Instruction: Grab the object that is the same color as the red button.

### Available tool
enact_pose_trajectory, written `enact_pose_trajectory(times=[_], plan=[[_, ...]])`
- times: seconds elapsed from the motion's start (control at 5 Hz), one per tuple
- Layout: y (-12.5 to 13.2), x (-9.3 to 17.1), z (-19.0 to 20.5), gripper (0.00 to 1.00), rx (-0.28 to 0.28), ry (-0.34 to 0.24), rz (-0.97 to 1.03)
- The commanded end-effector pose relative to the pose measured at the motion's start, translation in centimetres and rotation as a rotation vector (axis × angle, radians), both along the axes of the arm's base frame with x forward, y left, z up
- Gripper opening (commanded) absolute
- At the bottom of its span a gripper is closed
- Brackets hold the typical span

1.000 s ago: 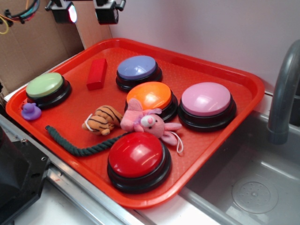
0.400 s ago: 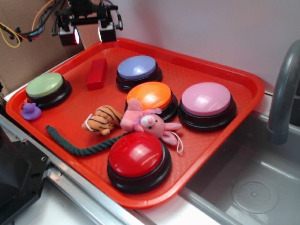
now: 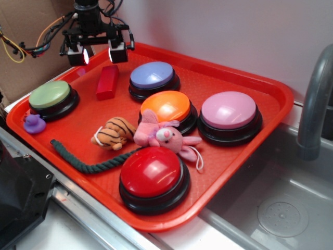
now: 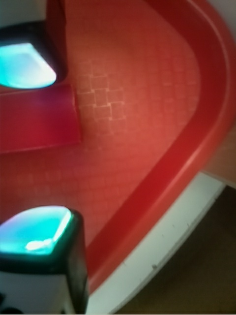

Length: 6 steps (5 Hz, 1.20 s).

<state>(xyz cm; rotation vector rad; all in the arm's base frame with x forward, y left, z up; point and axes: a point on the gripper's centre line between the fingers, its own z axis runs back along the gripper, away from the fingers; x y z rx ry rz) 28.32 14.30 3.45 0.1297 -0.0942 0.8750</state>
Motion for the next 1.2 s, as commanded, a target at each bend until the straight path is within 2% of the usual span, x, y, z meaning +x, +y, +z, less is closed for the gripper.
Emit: enact_pose_trajectory(times=[0.0,0.2,0.4,0.6,1.0], plan=[[0.3,-0.4,-0.4,1.0,-0.007,-0.034,0.002],[0.3,-0.8,-1.2,1.0,-0.033,-0.043,0.014],[0.1,-0.8,-1.4,0.93,-0.026,-0.044,0.029],[0.2,-0.8,-1.8,0.0,-0.023,-0.059,0.054],[0.3,-0.7,-0.8,0.0,-0.012,-0.087,0.046]])
